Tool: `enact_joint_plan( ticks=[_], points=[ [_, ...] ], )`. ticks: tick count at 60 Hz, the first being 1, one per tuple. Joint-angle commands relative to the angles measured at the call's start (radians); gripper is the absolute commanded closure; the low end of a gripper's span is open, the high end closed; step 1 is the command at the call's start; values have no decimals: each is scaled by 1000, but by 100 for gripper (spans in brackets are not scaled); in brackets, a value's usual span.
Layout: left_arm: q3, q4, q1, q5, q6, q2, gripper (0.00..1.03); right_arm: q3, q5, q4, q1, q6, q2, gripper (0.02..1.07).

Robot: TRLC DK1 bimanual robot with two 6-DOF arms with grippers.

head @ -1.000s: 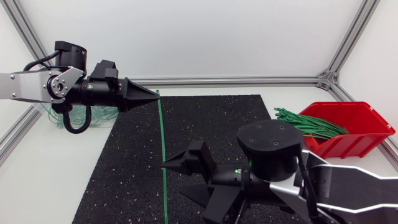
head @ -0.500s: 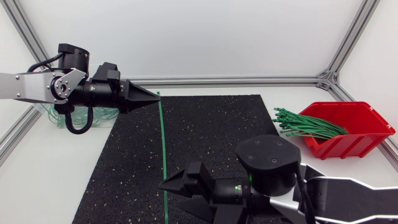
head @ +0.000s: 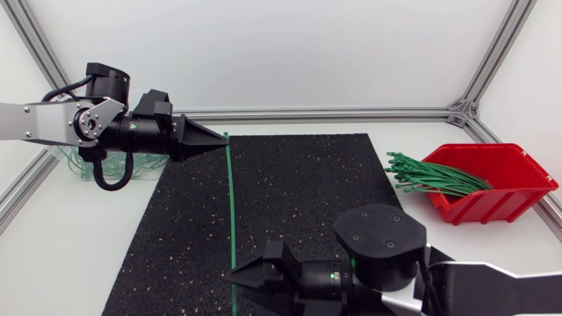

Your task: Take a green cable tie from the red box, thread the tail through the head to close it, then place it in the transparent bin on the left.

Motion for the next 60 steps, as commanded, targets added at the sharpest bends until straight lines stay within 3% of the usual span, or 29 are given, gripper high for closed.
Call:
enact_joint_plan(
  ticks=[1, 21, 27, 54, 60],
  points=[
    [21, -11, -6, 18, 15, 17, 100, -22, -5, 25, 3, -28, 21, 74],
    [20, -13, -8, 18, 18, 17, 100, -25, -4, 39, 6, -27, 33, 76],
    [20, -13, -6, 19, 21, 17, 100, -26, -4, 39, 11, -27, 33, 86],
    [20, -14, -8, 24, 22, 17, 100, -39, 11, 44, 27, -24, 35, 86],
    [17, -14, -6, 26, 22, 14, 100, -42, 11, 48, 27, -24, 38, 92]
  ],
)
